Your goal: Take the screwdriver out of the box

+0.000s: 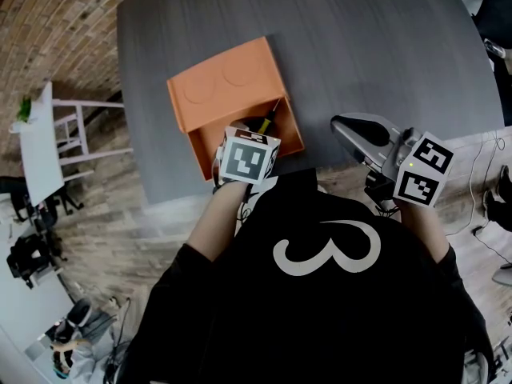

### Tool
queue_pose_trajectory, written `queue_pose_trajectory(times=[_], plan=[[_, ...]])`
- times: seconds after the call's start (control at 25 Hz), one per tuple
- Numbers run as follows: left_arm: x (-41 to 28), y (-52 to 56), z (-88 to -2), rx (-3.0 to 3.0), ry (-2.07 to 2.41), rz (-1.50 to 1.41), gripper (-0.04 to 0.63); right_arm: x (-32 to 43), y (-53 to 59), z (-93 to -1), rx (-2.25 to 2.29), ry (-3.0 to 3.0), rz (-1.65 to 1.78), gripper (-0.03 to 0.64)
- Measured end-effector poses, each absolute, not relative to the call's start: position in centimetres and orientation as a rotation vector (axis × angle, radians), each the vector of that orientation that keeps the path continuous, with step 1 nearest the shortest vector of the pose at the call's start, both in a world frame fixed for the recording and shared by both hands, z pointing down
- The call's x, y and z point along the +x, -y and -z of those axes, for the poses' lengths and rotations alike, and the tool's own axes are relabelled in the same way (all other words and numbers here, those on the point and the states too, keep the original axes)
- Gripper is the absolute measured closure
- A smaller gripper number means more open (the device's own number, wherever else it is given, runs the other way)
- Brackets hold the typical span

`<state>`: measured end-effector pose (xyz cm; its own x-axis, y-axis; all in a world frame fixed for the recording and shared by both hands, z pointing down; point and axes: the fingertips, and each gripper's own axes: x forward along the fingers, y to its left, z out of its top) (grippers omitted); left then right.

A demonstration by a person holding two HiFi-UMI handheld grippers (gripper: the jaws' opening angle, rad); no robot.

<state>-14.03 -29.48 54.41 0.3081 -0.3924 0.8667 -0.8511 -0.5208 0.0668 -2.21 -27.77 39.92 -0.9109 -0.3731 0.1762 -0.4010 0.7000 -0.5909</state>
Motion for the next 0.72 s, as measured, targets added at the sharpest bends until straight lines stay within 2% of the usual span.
queue_pose_trajectory(times=[0.72], plan=[[-14.2,27.8,-52.2,2.166,1.204,-1.206,0.495,-0.5,25.3,-39.6,0.661,2.866,-0.996,0.615]])
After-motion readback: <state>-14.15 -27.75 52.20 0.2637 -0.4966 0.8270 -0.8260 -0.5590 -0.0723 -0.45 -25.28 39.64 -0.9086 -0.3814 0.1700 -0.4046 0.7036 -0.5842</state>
